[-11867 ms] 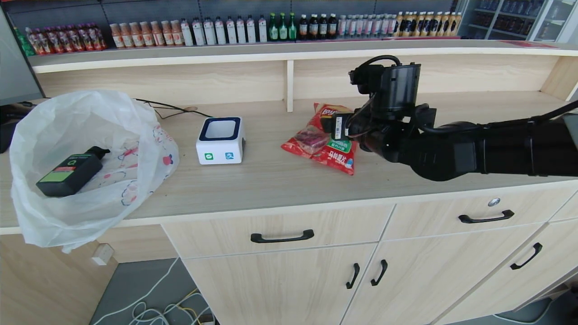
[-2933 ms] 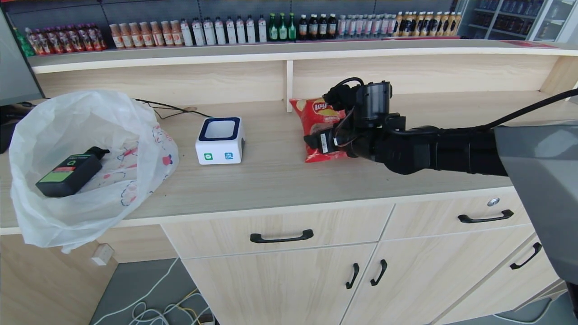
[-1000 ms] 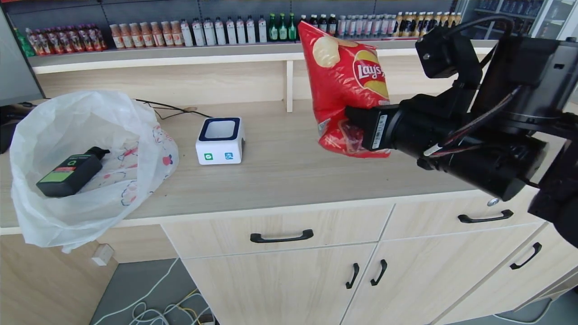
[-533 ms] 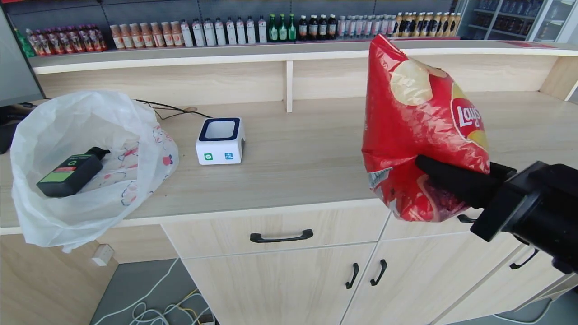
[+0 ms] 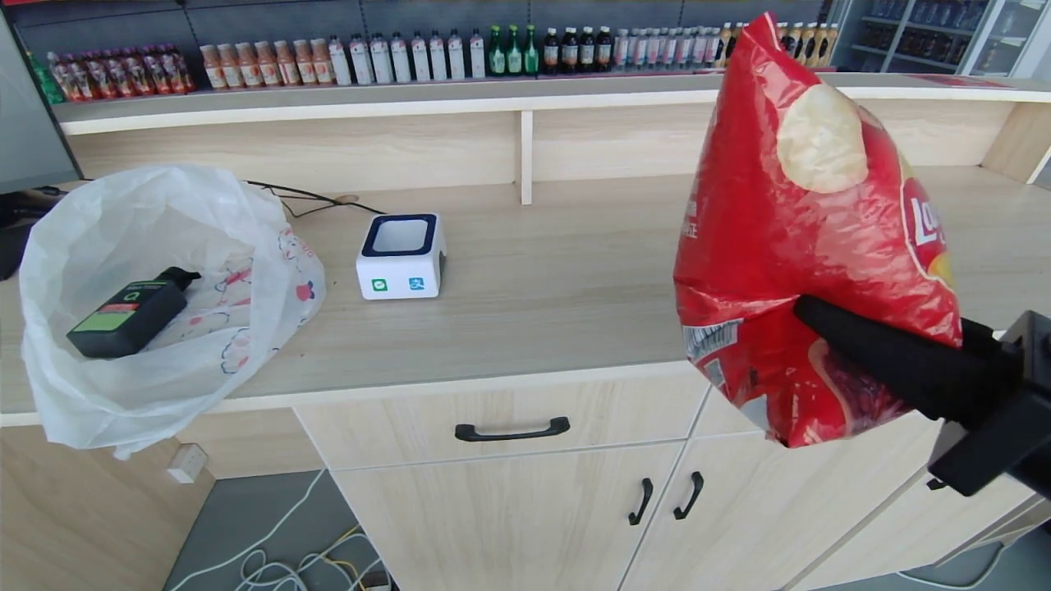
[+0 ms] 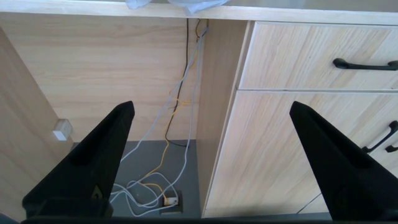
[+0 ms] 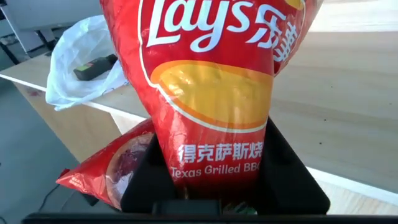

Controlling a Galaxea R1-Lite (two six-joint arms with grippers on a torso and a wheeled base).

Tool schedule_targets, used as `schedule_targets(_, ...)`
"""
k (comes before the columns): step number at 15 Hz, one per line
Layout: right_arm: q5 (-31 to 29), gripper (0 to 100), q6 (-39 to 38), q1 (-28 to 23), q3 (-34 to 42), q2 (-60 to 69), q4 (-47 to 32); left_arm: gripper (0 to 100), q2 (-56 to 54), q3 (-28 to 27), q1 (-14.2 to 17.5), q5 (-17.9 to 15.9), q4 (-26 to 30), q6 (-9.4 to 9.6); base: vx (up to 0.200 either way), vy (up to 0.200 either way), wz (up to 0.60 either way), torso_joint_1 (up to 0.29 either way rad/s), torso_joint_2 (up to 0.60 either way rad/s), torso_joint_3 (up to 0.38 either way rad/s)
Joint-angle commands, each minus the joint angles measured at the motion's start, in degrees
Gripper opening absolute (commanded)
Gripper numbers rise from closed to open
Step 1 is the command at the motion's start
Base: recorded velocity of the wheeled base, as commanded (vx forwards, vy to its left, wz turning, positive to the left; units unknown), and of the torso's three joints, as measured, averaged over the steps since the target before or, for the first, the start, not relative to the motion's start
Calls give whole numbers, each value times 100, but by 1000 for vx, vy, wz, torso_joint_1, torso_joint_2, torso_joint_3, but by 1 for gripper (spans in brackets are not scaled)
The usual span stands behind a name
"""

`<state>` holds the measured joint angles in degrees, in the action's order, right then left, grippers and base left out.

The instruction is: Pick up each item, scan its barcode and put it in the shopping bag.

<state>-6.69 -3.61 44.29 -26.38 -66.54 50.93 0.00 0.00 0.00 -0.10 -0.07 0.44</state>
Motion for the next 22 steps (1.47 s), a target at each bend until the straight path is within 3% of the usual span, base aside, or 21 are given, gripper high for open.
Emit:
schedule_targets(1,142,0,-149,18,89,-26,163,100,0,0,0,1,-1,0,0,0,0,0,0,0)
schedule_targets(3,529,0,-430,27,203,-26,426,100,0,0,0,1,-1,0,0,0,0,0,0,0)
schedule_targets(6,775,0,-852,660,195,71,620,100,0,0,0,1,-1,0,0,0,0,0,0,0)
schedule_targets(11,819,0,-2003,651,89,-35,620,100,0,0,0,1,-1,0,0,0,0,0,0,0)
schedule_targets(15,819,0,-2865,660,151,-307,1165,100,0,0,0,1,-1,0,0,0,0,0,0,0)
schedule_targets(22,819,0,-3023,853,907,-1758,3907,100,0,0,0,1,-1,0,0,0,0,0,0,0)
